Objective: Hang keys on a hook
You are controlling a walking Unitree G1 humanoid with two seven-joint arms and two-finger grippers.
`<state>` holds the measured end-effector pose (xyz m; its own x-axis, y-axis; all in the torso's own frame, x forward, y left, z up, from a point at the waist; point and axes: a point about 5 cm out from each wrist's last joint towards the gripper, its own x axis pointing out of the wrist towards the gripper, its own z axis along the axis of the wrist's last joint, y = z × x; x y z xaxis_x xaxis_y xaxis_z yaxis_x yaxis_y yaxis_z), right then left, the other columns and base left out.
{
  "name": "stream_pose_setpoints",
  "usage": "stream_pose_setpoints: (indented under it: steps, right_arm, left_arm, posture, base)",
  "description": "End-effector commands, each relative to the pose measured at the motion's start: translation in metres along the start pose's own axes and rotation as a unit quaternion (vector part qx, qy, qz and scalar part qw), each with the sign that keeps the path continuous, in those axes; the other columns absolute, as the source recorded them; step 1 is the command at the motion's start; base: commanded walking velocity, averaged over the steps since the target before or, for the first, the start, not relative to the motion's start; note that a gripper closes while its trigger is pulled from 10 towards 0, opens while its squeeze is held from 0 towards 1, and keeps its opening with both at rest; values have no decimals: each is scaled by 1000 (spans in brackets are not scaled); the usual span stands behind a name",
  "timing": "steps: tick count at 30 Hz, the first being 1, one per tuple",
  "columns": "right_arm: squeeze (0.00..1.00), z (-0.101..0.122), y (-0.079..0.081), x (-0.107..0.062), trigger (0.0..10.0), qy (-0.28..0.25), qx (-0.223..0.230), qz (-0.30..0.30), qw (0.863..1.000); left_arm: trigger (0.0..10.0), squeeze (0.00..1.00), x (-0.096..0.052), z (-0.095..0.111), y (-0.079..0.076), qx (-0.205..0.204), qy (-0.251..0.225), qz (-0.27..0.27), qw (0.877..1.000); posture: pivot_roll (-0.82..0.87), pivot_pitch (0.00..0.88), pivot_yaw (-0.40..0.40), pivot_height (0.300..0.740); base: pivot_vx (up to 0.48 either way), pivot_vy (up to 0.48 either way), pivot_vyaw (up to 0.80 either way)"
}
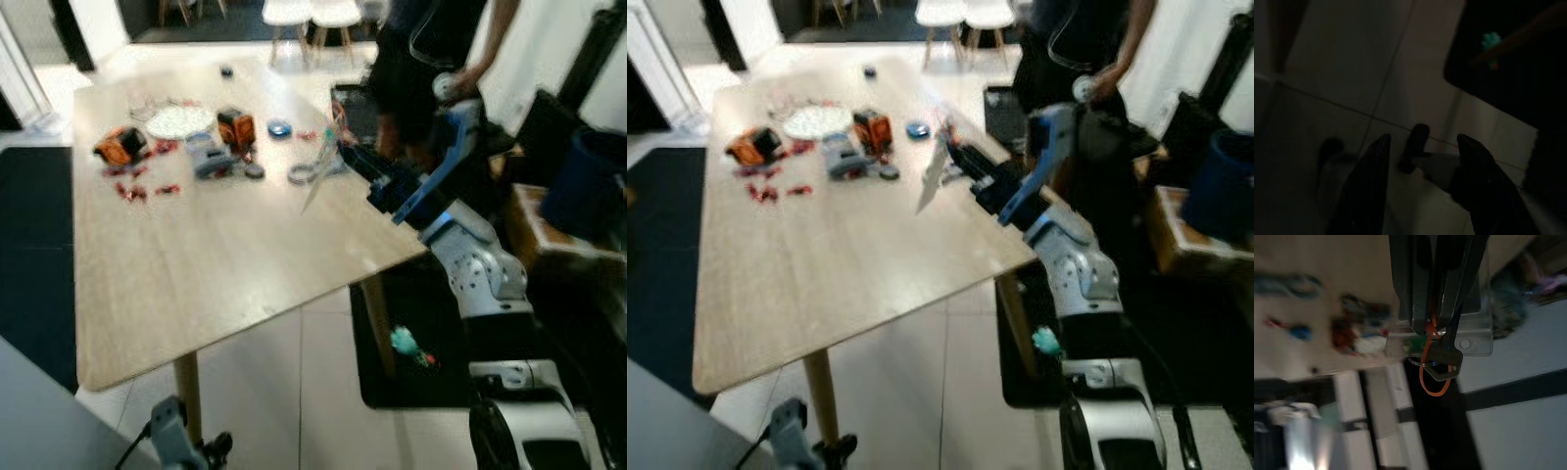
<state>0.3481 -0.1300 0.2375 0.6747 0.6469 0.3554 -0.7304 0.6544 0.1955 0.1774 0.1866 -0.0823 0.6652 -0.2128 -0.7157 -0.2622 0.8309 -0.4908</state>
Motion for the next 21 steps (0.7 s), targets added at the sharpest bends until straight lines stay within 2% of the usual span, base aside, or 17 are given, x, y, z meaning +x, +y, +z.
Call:
stream_pose_setpoints:
  steps: [1,7,10,14,21]
  right_arm:
    - [0,-3,6,5,10000,1,0,13,1000]
    - [0,-3,7,6,10000,-2,0,13,1000]
    - [0,-4,9,7,10000,-4,0,17,1000]
    - [0,-5,9,6,10000,-5,1,17,1000]
    - [0,-5,10,5,10000,-6,3,17,1000]
  left_arm:
    - [10000,0,-6,1,12,6,6,18,1000]
    - [10000,0,-5,4,12,14,6,15,1000]
    - [10000,0,-5,9,12,29,-9,7,1000]
    - [10000,0,-6,8,11,37,-1,-3,999]
    - [10000,0,-7,1,12,45,12,-7,999]
  posture:
    - [-94,0,51,740]
    - [-93,0,57,740]
    - [-93,0,60,740]
    - [-92,0,62,740]
    - [-92,0,67,740]
  base:
    - [-356,0,0]
    - [-359,0,0]
    - [0,0,0]
    - [0,0,0]
    - [0,-439,0]
